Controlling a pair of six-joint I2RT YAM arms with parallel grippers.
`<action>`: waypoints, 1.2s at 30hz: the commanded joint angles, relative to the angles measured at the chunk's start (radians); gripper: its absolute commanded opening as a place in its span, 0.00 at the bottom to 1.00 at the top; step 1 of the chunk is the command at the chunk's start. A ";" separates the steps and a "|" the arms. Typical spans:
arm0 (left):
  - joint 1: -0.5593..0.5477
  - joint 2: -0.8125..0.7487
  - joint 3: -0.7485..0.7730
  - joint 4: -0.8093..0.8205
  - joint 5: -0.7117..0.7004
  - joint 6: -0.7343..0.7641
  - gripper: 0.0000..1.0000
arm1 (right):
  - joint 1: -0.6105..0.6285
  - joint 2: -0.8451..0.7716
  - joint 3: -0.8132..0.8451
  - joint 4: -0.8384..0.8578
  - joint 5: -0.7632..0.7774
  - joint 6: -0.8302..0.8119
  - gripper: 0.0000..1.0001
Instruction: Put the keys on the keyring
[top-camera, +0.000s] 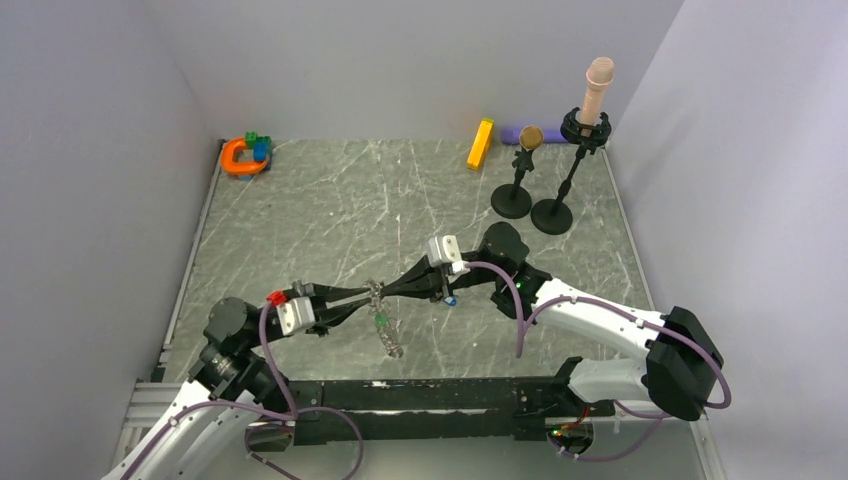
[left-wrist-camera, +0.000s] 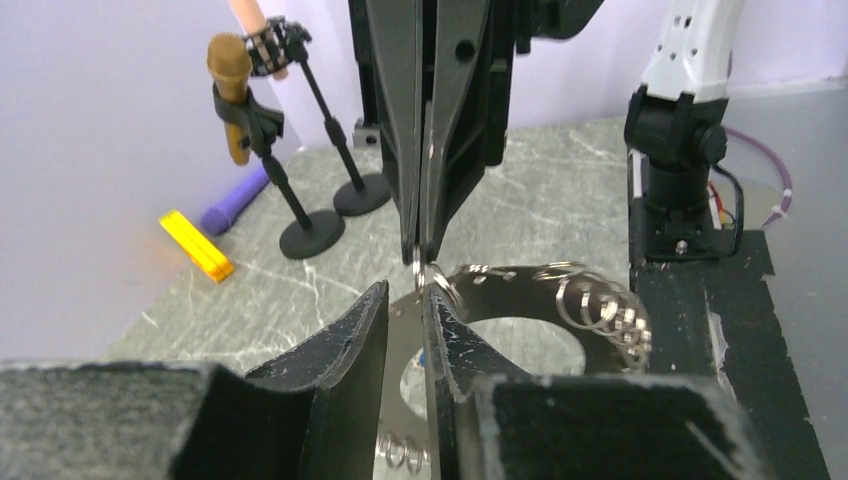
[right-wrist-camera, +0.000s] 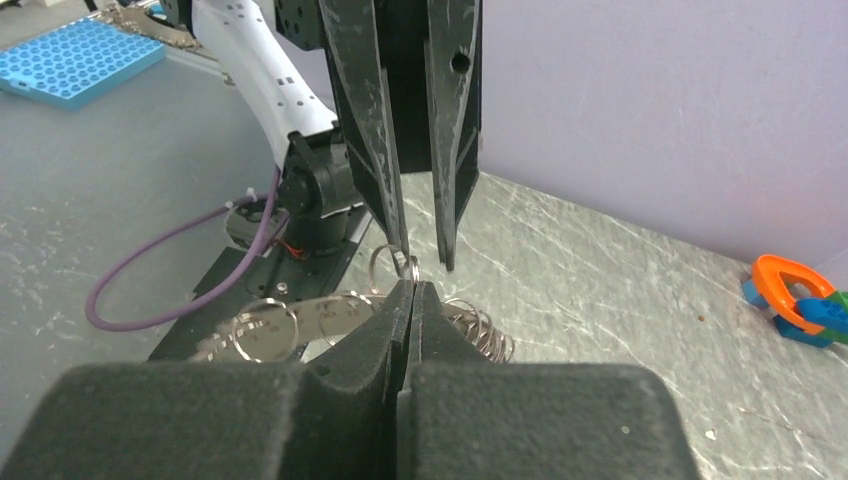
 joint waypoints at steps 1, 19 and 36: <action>-0.002 -0.041 -0.010 0.123 0.048 -0.056 0.25 | -0.003 -0.035 -0.005 0.045 0.003 -0.007 0.00; -0.003 0.041 -0.004 0.075 0.025 -0.033 0.22 | -0.004 -0.029 0.000 0.068 0.000 0.014 0.00; -0.002 0.084 -0.016 0.182 0.065 -0.090 0.06 | -0.002 -0.028 -0.004 0.059 0.012 0.033 0.00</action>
